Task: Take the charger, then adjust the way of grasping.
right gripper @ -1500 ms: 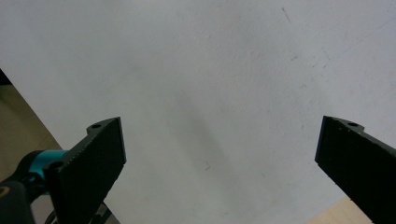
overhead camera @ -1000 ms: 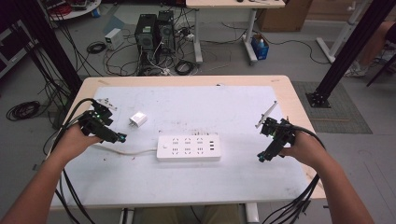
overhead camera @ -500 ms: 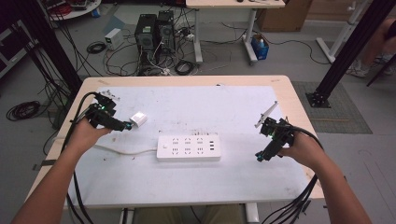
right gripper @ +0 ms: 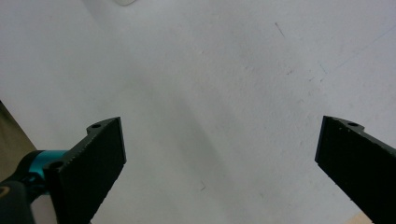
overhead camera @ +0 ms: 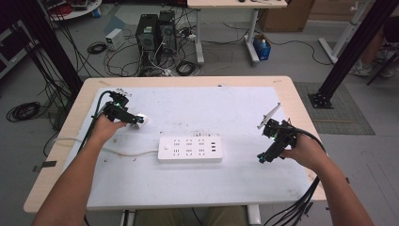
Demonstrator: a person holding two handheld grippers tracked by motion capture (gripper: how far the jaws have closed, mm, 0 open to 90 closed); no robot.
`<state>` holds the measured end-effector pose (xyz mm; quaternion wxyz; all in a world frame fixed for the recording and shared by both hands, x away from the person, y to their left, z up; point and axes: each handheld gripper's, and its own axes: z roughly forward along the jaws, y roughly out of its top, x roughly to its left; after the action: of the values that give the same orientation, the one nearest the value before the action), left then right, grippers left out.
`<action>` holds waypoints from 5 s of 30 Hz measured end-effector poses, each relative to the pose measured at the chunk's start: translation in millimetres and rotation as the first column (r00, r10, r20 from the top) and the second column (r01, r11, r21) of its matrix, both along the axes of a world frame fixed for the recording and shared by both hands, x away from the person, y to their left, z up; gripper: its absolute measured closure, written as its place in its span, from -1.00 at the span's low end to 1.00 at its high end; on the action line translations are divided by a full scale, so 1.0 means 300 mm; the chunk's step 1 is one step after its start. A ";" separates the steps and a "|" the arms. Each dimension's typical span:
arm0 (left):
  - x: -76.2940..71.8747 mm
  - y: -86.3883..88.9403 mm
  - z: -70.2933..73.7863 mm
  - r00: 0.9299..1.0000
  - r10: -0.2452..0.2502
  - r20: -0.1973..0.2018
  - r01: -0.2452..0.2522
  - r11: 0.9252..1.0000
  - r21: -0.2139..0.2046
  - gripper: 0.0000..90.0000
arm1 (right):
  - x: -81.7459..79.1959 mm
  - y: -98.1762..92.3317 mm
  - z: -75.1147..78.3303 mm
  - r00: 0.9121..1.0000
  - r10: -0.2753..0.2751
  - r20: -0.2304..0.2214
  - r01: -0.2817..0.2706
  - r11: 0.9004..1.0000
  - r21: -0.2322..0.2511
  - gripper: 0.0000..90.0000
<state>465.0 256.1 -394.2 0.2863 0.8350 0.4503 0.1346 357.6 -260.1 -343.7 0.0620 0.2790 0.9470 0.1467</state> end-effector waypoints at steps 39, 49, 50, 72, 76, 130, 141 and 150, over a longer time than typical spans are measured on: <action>0.057 -0.034 -0.102 0.998 -0.044 -0.053 0.046 0.998 0.038 -0.06 | 0.008 0.007 0.005 1.000 0.001 0.007 -0.001 1.000 -0.003 -0.98; 0.002 -0.064 -0.021 0.995 -0.101 -0.008 0.101 0.995 -0.013 -0.06 | 0.000 0.013 0.014 1.000 -0.007 0.020 0.007 1.000 -0.002 -0.97; -0.004 -0.064 -0.011 0.994 -0.106 -0.002 0.106 0.994 -0.015 -0.06 | 0.000 0.014 0.014 1.000 -0.001 0.022 0.002 1.000 -0.001 -0.97; -0.279 -0.096 0.250 0.929 -0.319 0.189 0.341 0.935 -0.096 -0.06 | -0.038 0.051 0.022 0.998 0.020 0.052 -0.021 1.000 0.017 -0.97; -0.332 -0.119 0.281 0.903 -0.373 0.213 0.399 0.912 -0.091 -0.06 | -0.044 0.057 0.023 0.998 0.028 0.060 -0.030 0.999 0.027 -0.97; -0.485 -0.515 0.380 0.637 -0.702 0.319 0.735 0.678 0.025 -0.06 | -0.082 0.141 0.101 0.985 -0.106 -0.138 0.168 0.786 0.595 -0.97; -0.476 -0.594 0.368 0.611 -0.723 0.322 0.746 0.662 0.072 -0.06 | -0.064 0.166 0.096 0.930 -0.079 -0.359 0.333 0.596 0.731 -0.97; -0.491 -0.666 0.361 0.592 -0.742 0.315 0.747 0.652 0.131 -0.06 | -0.060 0.214 0.093 0.913 -0.065 -0.404 0.365 0.574 0.733 -0.97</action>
<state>317.8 56.3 -285.9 0.3957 0.9074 0.0050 0.1416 339.5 -195.9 -315.7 -0.2120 0.4121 0.7354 0.4943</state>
